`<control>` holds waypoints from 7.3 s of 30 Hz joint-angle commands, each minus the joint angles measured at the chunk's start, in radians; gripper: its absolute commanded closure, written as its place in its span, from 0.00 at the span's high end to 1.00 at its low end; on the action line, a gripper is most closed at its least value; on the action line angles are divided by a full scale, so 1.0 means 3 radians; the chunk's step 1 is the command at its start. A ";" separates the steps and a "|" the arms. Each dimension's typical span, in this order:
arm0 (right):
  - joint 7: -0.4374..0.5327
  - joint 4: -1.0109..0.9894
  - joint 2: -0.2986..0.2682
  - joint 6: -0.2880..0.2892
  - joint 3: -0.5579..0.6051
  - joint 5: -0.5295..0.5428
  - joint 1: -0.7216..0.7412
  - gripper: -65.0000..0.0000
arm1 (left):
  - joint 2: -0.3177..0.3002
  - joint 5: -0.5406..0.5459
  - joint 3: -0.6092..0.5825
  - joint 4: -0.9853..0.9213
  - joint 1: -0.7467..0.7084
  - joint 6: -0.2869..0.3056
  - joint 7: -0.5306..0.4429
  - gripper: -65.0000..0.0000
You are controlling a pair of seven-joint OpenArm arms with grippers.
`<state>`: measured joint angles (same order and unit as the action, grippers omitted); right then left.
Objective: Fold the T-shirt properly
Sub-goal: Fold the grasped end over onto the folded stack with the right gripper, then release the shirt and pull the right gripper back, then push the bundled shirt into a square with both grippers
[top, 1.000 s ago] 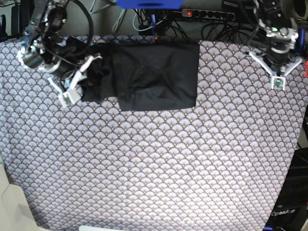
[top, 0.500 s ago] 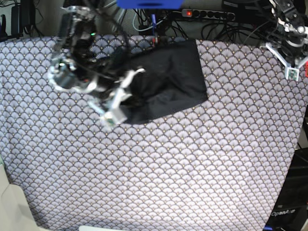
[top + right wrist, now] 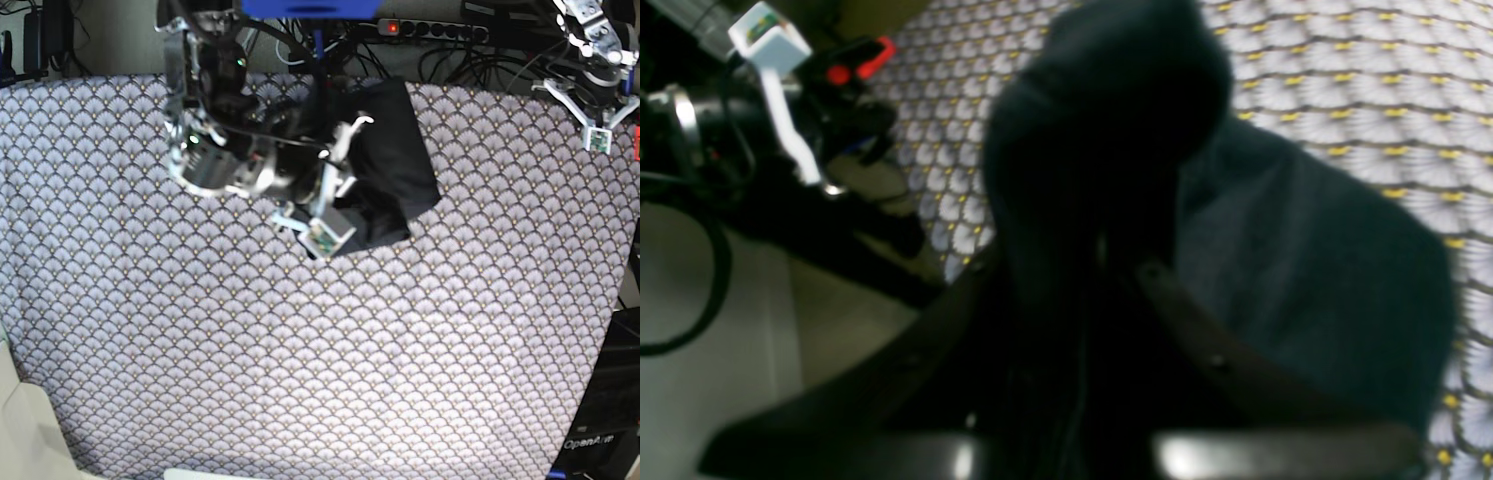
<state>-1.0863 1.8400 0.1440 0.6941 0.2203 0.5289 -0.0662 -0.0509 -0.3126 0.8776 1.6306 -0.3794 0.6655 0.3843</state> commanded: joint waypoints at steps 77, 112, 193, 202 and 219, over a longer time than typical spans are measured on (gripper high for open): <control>-0.0484 0.0380 -0.0948 0.0013 0.0025 0.0244 0.0392 0.06 | 0.0693 0.0027 -0.0319 0.0797 0.0091 0.0109 0.0609 0.00; 0.0667 -0.1134 -0.1352 0.0013 0.0035 0.0679 0.0279 0.06 | 0.0693 0.0017 -0.0330 0.0792 0.0152 0.0109 0.0614 0.00; 0.1184 -0.0704 -0.2007 0.0013 -0.0041 0.0224 -0.0733 0.06 | 0.0183 0.1040 -0.2012 0.0613 0.1052 -0.0242 0.2353 0.00; 0.1153 -0.0725 -0.2354 0.0013 -0.0062 0.0224 -0.0099 0.05 | 0.0413 0.1029 -0.1971 0.0715 0.0234 -0.0242 0.2056 0.00; 0.0897 -0.0996 -0.2073 0.0013 0.0158 0.0224 0.0469 0.05 | 0.0693 0.1034 -0.1951 0.0076 0.0664 -0.0277 0.2025 0.00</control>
<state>-0.8322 1.5249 -0.4648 0.6949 0.2737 0.5816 0.0620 0.1482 0.0006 0.2985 1.6550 -0.1841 0.5793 0.9855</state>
